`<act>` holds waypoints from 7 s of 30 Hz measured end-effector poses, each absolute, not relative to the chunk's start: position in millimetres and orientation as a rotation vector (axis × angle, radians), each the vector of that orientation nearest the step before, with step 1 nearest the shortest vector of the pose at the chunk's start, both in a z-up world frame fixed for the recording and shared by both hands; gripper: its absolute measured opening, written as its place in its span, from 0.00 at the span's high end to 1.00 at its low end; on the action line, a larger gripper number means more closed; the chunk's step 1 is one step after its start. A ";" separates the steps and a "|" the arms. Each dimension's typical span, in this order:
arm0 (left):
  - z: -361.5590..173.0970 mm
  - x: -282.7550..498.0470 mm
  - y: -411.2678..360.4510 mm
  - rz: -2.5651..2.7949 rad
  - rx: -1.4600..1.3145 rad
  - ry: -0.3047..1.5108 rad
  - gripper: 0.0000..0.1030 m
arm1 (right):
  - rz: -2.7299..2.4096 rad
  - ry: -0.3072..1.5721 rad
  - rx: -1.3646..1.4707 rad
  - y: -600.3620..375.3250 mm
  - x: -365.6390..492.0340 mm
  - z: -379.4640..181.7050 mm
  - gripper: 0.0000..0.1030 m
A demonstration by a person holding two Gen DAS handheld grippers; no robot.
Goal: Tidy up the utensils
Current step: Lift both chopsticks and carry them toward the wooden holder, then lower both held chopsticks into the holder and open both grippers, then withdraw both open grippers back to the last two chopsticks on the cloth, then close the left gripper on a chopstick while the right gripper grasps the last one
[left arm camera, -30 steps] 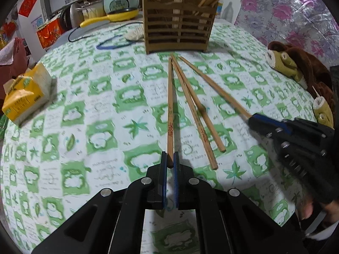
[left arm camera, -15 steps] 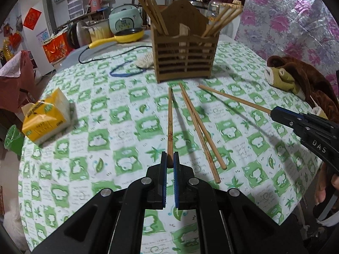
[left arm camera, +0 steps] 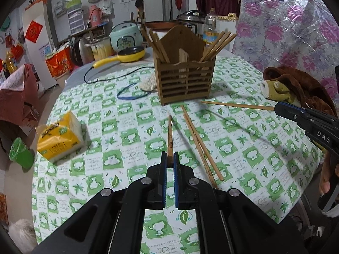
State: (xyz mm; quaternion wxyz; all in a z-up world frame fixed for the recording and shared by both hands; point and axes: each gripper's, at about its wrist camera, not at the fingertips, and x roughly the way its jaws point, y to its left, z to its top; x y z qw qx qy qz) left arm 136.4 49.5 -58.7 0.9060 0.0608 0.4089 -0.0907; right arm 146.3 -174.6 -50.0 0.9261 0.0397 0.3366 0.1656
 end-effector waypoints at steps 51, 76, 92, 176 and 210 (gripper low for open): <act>47.0 165.3 47.6 -0.246 0.154 0.679 0.94 | 0.377 0.566 -0.012 -175.9 167.3 35.9 0.94; 97.0 258.6 7.3 -0.239 0.199 0.616 0.94 | 0.347 0.665 -0.229 -141.3 236.7 53.2 0.94; 49.9 314.1 13.8 -0.219 0.164 0.736 0.94 | 0.340 0.755 -0.182 -123.7 287.3 43.3 0.94; -161.9 141.7 -1.2 -0.184 0.096 1.109 0.51 | 0.269 0.830 0.040 -179.4 145.0 -101.0 0.14; -138.1 145.5 42.8 -0.160 0.006 1.000 0.95 | 0.428 0.939 -0.101 -94.4 148.8 -149.1 0.28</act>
